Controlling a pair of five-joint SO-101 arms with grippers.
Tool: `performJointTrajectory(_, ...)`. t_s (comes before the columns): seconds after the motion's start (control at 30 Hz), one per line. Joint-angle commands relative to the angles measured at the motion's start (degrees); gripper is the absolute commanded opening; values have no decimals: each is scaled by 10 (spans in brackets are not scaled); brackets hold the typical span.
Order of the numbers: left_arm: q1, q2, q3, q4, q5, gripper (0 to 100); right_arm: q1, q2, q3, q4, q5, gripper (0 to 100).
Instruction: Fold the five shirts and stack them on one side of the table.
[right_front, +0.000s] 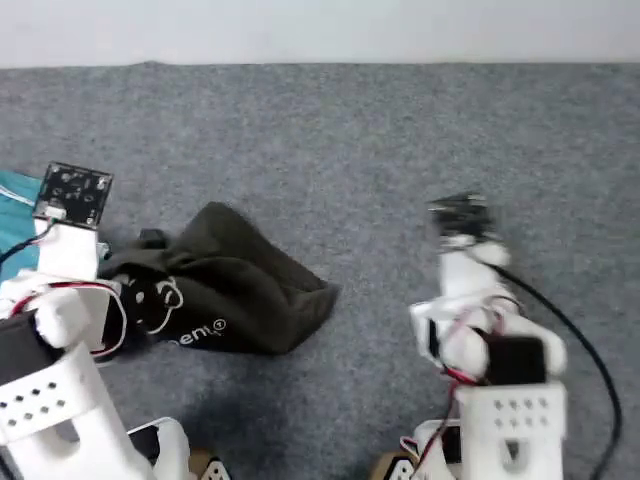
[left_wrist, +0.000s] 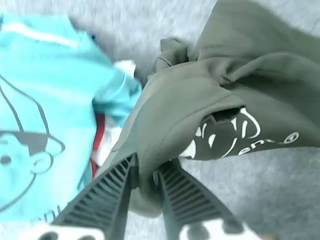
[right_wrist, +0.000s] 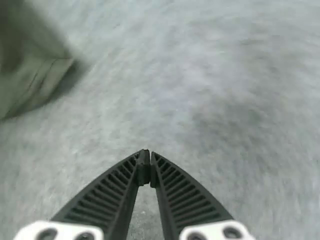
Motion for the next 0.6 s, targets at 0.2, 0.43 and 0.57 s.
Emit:
performJointTrajectory(0.2,-70,-11,42,9,-28,5,-137,269,-188,-2,25,8)
performJointTrajectory(0.43,-70,-11,41,10,-28,5,-209,505,-366,21,25,69)
performJointTrajectory(0.57,-70,-11,41,10,-27,5,-249,616,-473,97,25,229)
